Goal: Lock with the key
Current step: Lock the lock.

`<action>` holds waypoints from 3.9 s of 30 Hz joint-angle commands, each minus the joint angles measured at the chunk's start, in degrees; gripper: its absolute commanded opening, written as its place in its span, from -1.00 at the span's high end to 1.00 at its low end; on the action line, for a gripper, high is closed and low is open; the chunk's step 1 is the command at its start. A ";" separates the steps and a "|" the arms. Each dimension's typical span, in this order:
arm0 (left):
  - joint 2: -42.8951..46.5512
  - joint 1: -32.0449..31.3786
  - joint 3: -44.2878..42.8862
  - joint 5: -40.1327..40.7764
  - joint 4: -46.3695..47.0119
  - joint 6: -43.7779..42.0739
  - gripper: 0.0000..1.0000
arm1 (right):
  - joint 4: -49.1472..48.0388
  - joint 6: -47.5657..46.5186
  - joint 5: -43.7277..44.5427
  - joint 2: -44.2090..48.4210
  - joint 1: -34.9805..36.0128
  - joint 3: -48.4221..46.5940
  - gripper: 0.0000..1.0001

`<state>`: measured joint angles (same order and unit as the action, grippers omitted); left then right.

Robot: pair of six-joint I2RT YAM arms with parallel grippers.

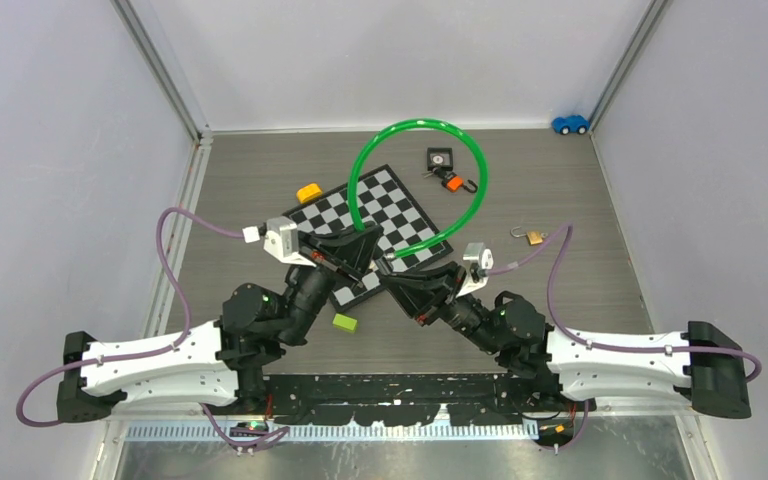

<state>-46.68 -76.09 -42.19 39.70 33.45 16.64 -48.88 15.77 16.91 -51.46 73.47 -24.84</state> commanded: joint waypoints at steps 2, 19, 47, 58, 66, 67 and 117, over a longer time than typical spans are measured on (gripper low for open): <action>1.90 0.08 -2.35 0.27 9.30 0.47 1.00 | -6.70 1.85 2.16 -3.54 1.80 5.72 0.99; 2.04 0.12 -2.98 0.64 10.43 -0.30 1.00 | -7.56 1.55 9.73 -6.04 9.42 11.45 0.99; 2.76 0.09 -3.98 0.12 11.29 -0.81 1.00 | -17.23 2.78 12.05 -22.82 16.44 13.86 0.99; 2.75 0.09 -5.04 -0.07 12.09 -2.39 1.00 | -20.07 3.53 14.62 -28.46 19.05 13.70 0.99; 2.55 0.10 -5.58 0.02 12.74 -3.53 1.00 | -18.46 3.57 17.79 -31.16 22.97 13.11 0.99; 2.53 0.14 -5.54 0.02 12.87 -3.62 1.00 | -18.14 3.56 18.04 -31.36 23.46 12.96 0.99; 8.47 0.08 12.16 -12.19 -5.11 16.14 0.59 | 39.01 -13.97 40.73 15.14 27.51 -12.43 0.99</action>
<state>-38.13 -76.64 -32.12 30.74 26.85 32.51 -15.22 2.39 51.37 -40.60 100.92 -31.94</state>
